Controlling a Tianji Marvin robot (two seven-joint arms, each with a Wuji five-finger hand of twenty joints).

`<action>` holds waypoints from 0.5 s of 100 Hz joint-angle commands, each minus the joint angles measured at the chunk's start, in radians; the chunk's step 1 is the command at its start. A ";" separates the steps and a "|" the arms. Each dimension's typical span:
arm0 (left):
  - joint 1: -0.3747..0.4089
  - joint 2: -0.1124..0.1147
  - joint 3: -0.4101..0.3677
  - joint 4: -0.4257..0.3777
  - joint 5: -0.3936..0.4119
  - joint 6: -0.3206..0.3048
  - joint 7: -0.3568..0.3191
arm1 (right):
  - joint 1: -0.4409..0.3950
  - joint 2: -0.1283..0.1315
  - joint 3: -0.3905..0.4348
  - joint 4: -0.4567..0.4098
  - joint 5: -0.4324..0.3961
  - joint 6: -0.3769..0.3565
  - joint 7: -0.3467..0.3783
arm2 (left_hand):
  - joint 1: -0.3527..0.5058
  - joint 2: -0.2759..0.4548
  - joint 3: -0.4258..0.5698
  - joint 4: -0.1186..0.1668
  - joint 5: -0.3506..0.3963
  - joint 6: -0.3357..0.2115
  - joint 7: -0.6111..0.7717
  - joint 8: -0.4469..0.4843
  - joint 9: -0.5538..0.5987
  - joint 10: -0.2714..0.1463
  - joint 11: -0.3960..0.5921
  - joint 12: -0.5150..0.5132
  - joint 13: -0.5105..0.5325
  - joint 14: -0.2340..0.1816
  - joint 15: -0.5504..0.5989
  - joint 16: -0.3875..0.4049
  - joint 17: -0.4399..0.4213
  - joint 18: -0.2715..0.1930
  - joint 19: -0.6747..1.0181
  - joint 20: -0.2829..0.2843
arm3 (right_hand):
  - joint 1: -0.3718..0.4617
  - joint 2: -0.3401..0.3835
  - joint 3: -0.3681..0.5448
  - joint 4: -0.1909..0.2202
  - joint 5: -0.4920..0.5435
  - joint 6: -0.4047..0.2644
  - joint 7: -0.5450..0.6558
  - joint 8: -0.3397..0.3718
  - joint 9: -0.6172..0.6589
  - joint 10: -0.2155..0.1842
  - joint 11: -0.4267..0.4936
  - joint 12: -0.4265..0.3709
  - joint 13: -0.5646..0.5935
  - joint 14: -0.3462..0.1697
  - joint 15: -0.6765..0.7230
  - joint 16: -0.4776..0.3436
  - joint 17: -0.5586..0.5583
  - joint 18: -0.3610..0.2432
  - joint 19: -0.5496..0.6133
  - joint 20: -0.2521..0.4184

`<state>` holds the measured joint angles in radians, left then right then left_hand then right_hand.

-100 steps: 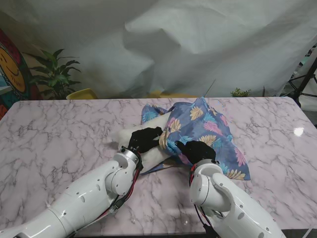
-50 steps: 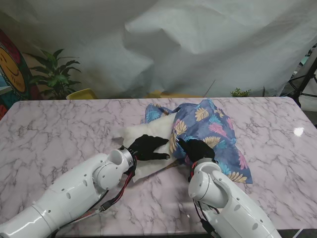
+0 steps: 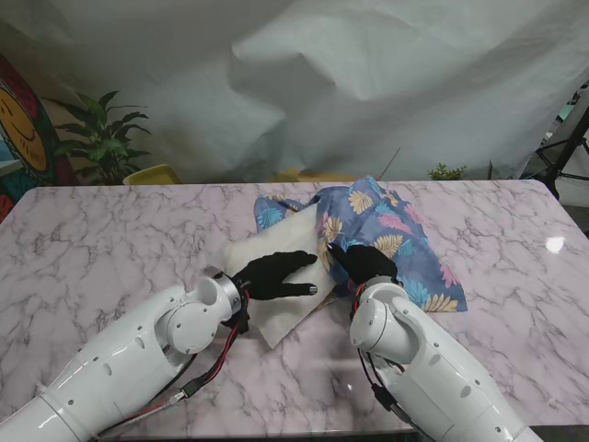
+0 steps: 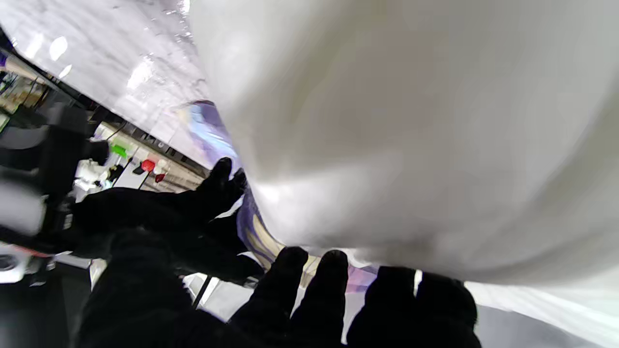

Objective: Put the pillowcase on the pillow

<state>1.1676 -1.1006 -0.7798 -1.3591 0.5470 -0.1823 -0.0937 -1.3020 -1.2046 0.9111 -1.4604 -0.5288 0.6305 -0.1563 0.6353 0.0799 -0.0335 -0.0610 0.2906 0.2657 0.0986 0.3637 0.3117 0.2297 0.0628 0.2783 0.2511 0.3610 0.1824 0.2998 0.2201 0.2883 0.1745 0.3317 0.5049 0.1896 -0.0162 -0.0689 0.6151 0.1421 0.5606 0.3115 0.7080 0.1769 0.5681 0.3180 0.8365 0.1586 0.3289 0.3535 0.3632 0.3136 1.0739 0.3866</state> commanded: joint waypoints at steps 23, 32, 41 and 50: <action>0.062 -0.022 -0.023 -0.016 -0.141 -0.071 -0.020 | 0.091 0.006 -0.013 0.089 -0.020 -0.064 0.031 | 0.085 0.041 -0.004 0.027 0.092 0.018 0.106 0.079 0.102 0.032 0.170 0.148 0.200 0.024 0.201 0.067 0.146 -0.042 0.565 0.041 | -0.026 0.049 -0.010 0.016 -0.081 -0.079 -0.009 -0.013 -0.058 -0.037 0.003 0.000 -0.046 -0.013 -0.034 -0.027 -0.046 -0.034 -0.018 -0.014; 0.068 -0.030 -0.022 -0.010 -0.162 -0.107 0.007 | 0.122 0.002 -0.018 0.129 -0.002 -0.103 0.029 | 0.098 0.042 -0.003 0.028 0.103 0.018 0.138 0.089 0.106 0.036 0.224 0.157 0.225 0.007 0.222 0.079 0.174 -0.063 0.593 0.038 | -0.030 0.049 -0.010 0.015 -0.091 -0.082 -0.006 -0.012 -0.074 -0.039 0.003 0.000 -0.063 -0.020 -0.037 -0.030 -0.061 -0.042 -0.024 -0.015; 0.073 -0.040 -0.020 -0.001 -0.190 -0.144 0.032 | 0.155 0.000 -0.030 0.164 0.007 -0.128 0.035 | 0.116 0.040 0.000 0.029 0.122 0.018 0.176 0.099 0.127 0.043 0.255 0.154 0.255 -0.006 0.243 0.091 0.206 -0.077 0.613 0.037 | -0.035 0.051 -0.010 0.015 -0.104 -0.088 -0.002 -0.010 -0.088 -0.044 0.006 0.002 -0.075 -0.027 -0.035 -0.032 -0.070 -0.050 -0.026 -0.016; 0.079 -0.048 -0.020 0.003 -0.216 -0.176 0.049 | 0.185 -0.006 -0.042 0.201 0.022 -0.150 0.033 | 0.130 0.040 0.000 0.029 0.133 0.015 0.215 0.104 0.146 0.045 0.275 0.147 0.278 -0.014 0.256 0.102 0.229 -0.081 0.628 0.033 | -0.036 0.047 -0.010 0.015 -0.114 -0.091 0.002 -0.009 -0.099 -0.049 0.009 0.003 -0.085 -0.032 -0.034 -0.034 -0.077 -0.056 -0.028 -0.016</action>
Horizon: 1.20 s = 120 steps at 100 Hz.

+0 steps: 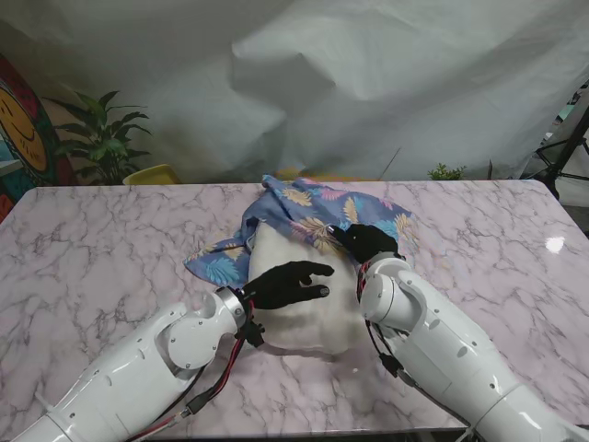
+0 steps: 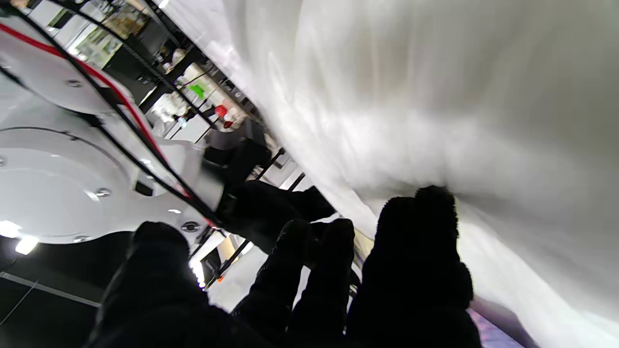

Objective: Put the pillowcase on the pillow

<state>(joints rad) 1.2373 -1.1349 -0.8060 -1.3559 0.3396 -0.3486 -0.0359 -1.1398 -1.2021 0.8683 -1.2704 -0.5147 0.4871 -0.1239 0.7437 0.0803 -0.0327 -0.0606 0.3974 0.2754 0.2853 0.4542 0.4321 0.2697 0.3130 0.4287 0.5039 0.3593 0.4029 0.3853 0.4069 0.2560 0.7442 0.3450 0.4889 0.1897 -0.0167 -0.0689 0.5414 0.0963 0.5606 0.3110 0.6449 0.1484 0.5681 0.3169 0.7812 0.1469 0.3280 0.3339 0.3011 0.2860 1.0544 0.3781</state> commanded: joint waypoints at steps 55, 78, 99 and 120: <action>0.020 -0.062 -0.098 0.024 0.213 0.032 0.344 | -0.028 0.020 0.058 -0.075 -0.113 -0.033 -0.018 | 0.119 0.003 0.003 0.033 0.057 -0.135 0.158 -0.018 0.033 -0.122 0.033 -0.026 -0.019 -0.145 0.034 0.107 -0.132 -0.159 0.273 0.115 | -0.139 0.001 -0.023 0.012 -0.212 -0.050 -0.055 -0.027 -0.244 0.001 -0.039 -0.019 -0.258 -0.001 -0.101 -0.066 -0.176 -0.055 -0.103 -0.034; -0.074 -0.057 -0.132 0.132 0.213 0.081 0.318 | -0.242 0.091 0.185 -0.322 -0.393 -0.110 0.048 | 0.047 -0.009 0.000 0.028 -0.040 -0.121 0.034 -0.057 -0.145 -0.142 -0.054 -0.072 -0.265 -0.175 -0.156 -0.003 -0.359 -0.168 -0.148 -0.034 | -0.260 -0.078 -0.018 0.003 -0.393 -0.022 -0.259 -0.078 -0.470 -0.020 -0.162 -0.092 -0.506 -0.030 -0.213 -0.139 -0.318 -0.045 -0.267 -0.095; -0.162 -0.032 -0.123 0.260 0.195 0.114 0.176 | -0.430 0.118 0.249 -0.456 -0.540 -0.294 0.028 | -0.026 -0.008 -0.006 0.015 -0.118 -0.113 -0.085 -0.081 -0.261 -0.182 -0.141 -0.119 -0.419 -0.183 -0.226 -0.067 -0.447 -0.198 -0.389 -0.100 | -0.253 -0.145 -0.016 -0.003 -0.335 -0.026 -0.272 -0.058 -0.442 -0.055 -0.100 -0.063 -0.471 -0.110 -0.197 -0.154 -0.279 -0.037 -0.274 -0.112; -0.254 -0.033 -0.061 0.439 0.174 0.118 0.136 | -0.486 0.124 0.210 -0.450 -0.549 -0.410 -0.039 | -0.071 0.007 -0.012 0.008 -0.175 -0.102 -0.152 -0.090 -0.306 -0.187 -0.240 -0.115 -0.468 -0.206 -0.332 -0.103 -0.466 -0.217 -0.633 -0.108 | -0.232 -0.206 -0.019 -0.006 -0.310 -0.030 -0.246 -0.047 -0.412 -0.056 -0.090 -0.060 -0.453 -0.134 -0.173 -0.161 -0.263 -0.077 -0.264 -0.128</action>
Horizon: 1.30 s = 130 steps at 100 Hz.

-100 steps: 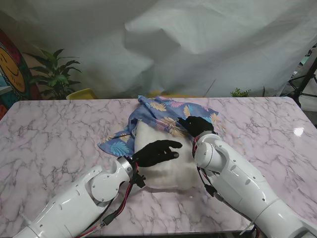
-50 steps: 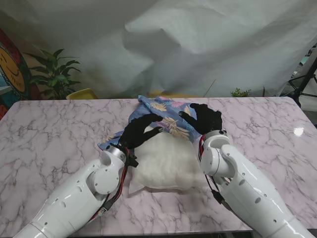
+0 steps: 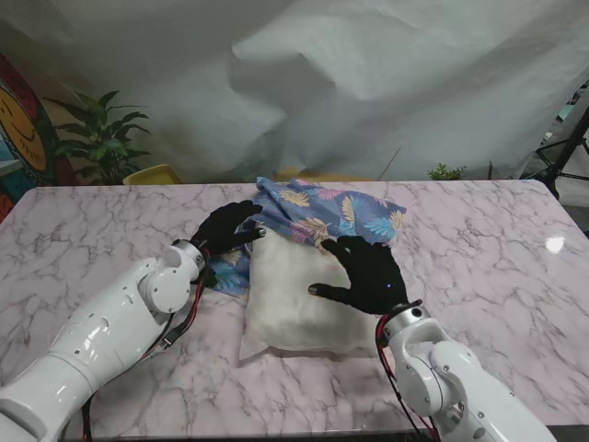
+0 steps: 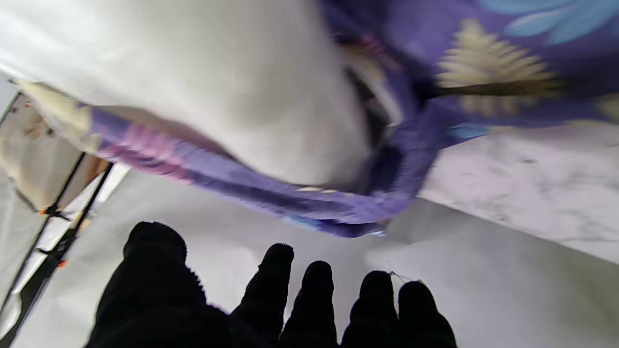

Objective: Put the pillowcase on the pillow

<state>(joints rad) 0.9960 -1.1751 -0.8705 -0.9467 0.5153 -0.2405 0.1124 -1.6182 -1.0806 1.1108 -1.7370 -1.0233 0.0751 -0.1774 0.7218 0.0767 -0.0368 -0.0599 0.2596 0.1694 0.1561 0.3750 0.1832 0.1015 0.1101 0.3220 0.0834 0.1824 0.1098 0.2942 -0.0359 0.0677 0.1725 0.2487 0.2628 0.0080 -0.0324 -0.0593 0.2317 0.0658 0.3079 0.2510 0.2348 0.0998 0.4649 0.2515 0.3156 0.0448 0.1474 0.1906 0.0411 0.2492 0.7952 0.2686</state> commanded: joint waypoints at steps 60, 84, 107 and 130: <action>-0.130 -0.019 0.128 0.250 -0.047 -0.029 -0.034 | 0.230 0.029 -0.255 0.176 -0.027 -0.027 0.215 | -0.100 -0.079 -0.002 0.004 -0.137 0.057 -0.120 -0.012 -0.082 0.069 -0.102 -0.044 -0.067 0.044 -0.080 0.012 -0.010 0.030 -0.141 -0.005 | -0.026 -0.184 -0.090 -0.074 -0.055 0.009 -0.402 -0.299 -0.114 0.017 -0.511 -0.200 -0.231 0.082 -0.103 -0.079 -0.165 0.185 -0.169 -0.279; -0.154 -0.034 0.158 0.311 -0.075 -0.044 -0.041 | 0.294 0.038 -0.323 0.235 -0.047 -0.012 0.252 | -0.062 -0.098 0.007 0.006 -0.131 0.064 -0.135 -0.006 -0.081 0.074 -0.099 -0.045 -0.064 0.062 -0.070 0.022 -0.016 0.055 -0.124 0.020 | 0.040 -0.250 -0.101 -0.071 -0.054 0.062 -0.402 -0.299 -0.118 0.059 -0.515 -0.240 -0.209 0.114 -0.122 -0.071 -0.149 0.219 -0.191 -0.276; -0.156 -0.049 0.165 0.339 -0.104 -0.052 -0.037 | 0.356 0.035 -0.409 0.330 -0.081 0.031 0.176 | -0.043 -0.096 0.006 0.009 -0.130 0.071 -0.139 0.000 -0.080 0.074 -0.092 -0.033 -0.052 0.070 -0.048 0.029 -0.001 0.071 -0.108 0.042 | 0.240 -0.431 0.011 -0.006 -0.054 0.068 -0.402 -0.299 -0.108 0.000 -0.463 -0.073 -0.042 0.104 -0.050 -0.044 0.016 0.249 -0.027 -0.216; -0.160 -0.070 0.168 0.376 -0.127 -0.065 -0.013 | 0.399 0.001 -0.468 0.458 -0.032 0.053 -0.038 | -0.024 -0.098 0.006 0.012 -0.123 0.074 -0.118 0.016 -0.081 0.071 -0.075 0.008 -0.040 0.072 -0.008 0.033 0.026 0.099 -0.100 0.057 | 0.271 -0.857 1.231 -0.093 -0.112 -0.119 -0.214 0.221 -0.045 -0.203 0.147 0.055 0.289 -0.032 0.125 0.026 0.362 0.169 0.183 -0.020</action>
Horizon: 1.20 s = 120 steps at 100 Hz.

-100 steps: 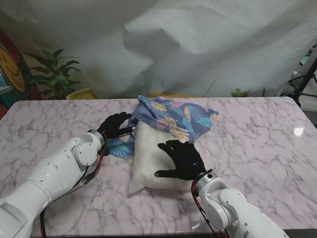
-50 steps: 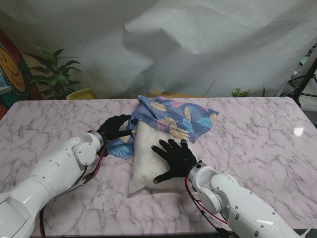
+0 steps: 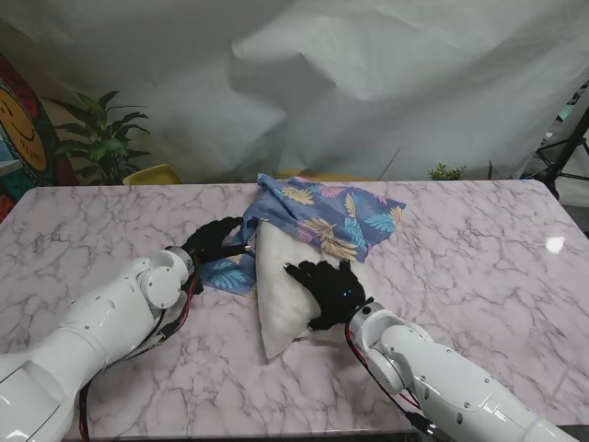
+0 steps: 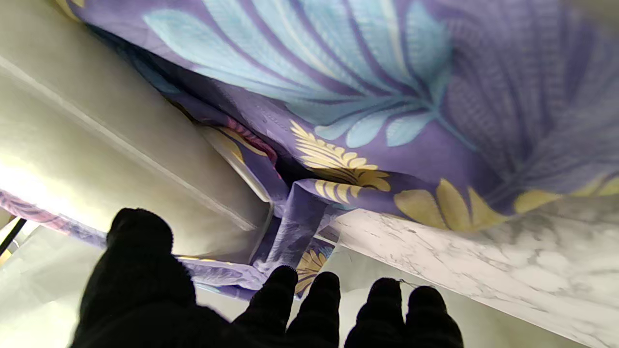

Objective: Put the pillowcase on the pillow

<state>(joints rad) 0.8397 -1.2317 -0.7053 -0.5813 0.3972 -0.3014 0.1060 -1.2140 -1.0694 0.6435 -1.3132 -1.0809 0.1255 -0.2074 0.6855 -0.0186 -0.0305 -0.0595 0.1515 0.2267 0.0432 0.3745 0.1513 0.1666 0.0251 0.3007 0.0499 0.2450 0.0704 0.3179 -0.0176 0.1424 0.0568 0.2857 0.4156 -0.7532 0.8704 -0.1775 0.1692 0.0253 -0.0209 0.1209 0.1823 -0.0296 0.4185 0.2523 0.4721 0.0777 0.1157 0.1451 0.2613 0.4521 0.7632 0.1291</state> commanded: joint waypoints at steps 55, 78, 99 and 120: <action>-0.068 -0.042 0.064 0.094 -0.105 -0.093 -0.159 | -0.044 -0.036 0.117 0.014 0.090 -0.079 -0.100 | 0.083 -0.093 0.006 0.016 0.103 -0.002 0.062 0.009 -0.013 -0.011 0.065 0.061 0.026 -0.052 0.111 -0.006 0.063 -0.072 0.027 0.032 | 0.435 -0.077 0.413 -0.089 0.822 -0.349 0.988 0.242 0.984 -0.088 0.210 0.069 0.788 -0.166 0.471 0.342 0.670 -0.445 0.605 -0.116; -0.096 -0.065 0.132 0.141 -0.089 -0.109 -0.147 | -0.075 -0.047 0.164 -0.027 0.098 -0.052 -0.138 | 0.141 -0.185 0.271 0.005 0.212 -0.090 0.305 0.053 0.033 -0.012 0.222 0.039 0.109 -0.059 0.194 0.026 0.148 -0.083 0.093 0.072 | 0.438 -0.065 0.401 -0.088 0.839 -0.333 1.017 0.156 1.015 -0.057 0.214 0.074 0.821 -0.151 0.506 0.372 0.720 -0.436 0.594 -0.027; -0.072 -0.045 0.115 0.087 -0.067 -0.038 -0.130 | -0.104 -0.048 0.206 -0.067 0.085 -0.018 -0.151 | 0.249 -0.273 0.529 -0.001 -0.020 -0.159 0.283 0.111 0.089 0.023 0.327 0.041 0.410 -0.051 0.348 0.133 0.196 -0.033 0.686 0.273 | 0.439 -0.058 0.401 -0.088 0.842 -0.333 1.045 0.114 1.015 -0.055 0.225 0.071 0.820 -0.148 0.514 0.383 0.726 -0.432 0.567 0.048; -0.034 -0.027 0.056 0.022 -0.067 0.025 -0.118 | -0.110 -0.044 0.219 -0.079 0.074 -0.021 -0.138 | 0.248 -0.298 0.541 0.000 -0.018 -0.036 -0.066 -0.081 0.138 -0.003 0.554 0.166 0.559 -0.112 0.585 0.333 0.269 -0.031 0.976 0.297 | 0.437 -0.054 0.399 -0.088 0.847 -0.338 1.047 0.117 1.018 -0.061 0.228 0.073 0.821 -0.149 0.513 0.385 0.724 -0.429 0.562 0.056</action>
<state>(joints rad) 0.7962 -1.2661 -0.6499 -0.5529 0.3312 -0.2862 0.0135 -1.3243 -1.1147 0.8603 -1.3879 -1.0028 0.1042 -0.3429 0.9411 -0.2793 0.4772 -0.0594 0.1506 0.1480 0.0328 0.4746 0.2552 0.1795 0.5202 0.4283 0.5130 0.1358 0.4959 0.5642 0.2348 0.1159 0.9622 0.5466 0.6874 -0.9439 1.1204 -0.3502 0.9057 -0.2617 0.8479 0.2084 1.1283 -0.0947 0.5535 0.2879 1.1888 0.0066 0.3186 0.4636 0.8999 0.2714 1.1104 0.0690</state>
